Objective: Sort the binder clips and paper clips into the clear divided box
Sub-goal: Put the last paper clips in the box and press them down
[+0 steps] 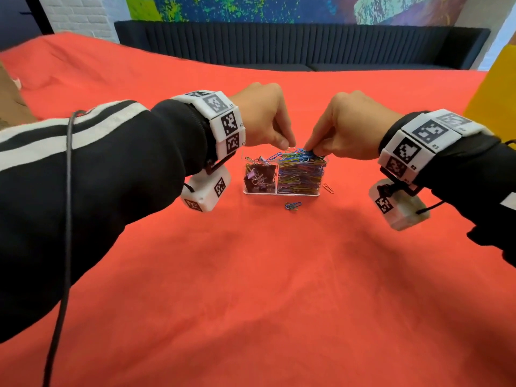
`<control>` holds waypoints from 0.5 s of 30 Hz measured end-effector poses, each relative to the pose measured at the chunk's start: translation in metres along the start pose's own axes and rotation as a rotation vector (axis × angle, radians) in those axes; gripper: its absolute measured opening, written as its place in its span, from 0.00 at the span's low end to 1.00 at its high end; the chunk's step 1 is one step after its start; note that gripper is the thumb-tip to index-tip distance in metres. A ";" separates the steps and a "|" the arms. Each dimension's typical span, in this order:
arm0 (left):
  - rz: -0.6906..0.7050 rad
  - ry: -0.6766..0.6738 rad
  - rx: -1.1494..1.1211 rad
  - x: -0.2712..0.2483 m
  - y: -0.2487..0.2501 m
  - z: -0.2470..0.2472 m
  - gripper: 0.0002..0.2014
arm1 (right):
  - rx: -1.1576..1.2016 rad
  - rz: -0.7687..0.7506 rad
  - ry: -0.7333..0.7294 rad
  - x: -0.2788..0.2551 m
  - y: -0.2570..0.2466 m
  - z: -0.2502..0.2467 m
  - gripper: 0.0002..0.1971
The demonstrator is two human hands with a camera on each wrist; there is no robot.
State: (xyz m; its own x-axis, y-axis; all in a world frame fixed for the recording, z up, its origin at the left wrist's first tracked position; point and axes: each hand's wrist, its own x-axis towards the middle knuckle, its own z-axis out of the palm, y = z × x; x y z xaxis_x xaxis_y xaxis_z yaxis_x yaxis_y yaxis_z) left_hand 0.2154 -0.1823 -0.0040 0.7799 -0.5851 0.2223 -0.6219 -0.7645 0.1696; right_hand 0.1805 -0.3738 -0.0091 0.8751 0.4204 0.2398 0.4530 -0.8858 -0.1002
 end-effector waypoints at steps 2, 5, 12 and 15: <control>-0.019 0.037 -0.015 -0.005 -0.006 -0.007 0.07 | 0.037 0.007 0.028 -0.001 0.003 -0.001 0.12; -0.070 0.055 0.025 -0.010 -0.015 -0.010 0.06 | 0.098 0.034 0.074 -0.001 0.007 -0.003 0.11; -0.076 -0.004 0.229 -0.007 -0.014 0.001 0.07 | 0.098 0.023 0.128 0.002 -0.003 -0.003 0.08; -0.044 -0.046 0.267 -0.005 -0.010 -0.002 0.08 | 0.039 -0.039 0.080 0.013 -0.014 0.001 0.07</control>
State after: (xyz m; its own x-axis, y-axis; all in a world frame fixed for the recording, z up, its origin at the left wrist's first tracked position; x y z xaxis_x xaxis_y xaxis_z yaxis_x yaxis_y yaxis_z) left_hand 0.2174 -0.1711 -0.0048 0.8120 -0.5565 0.1758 -0.5513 -0.8303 -0.0819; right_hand 0.1857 -0.3552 -0.0053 0.8408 0.4364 0.3204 0.4945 -0.8599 -0.1264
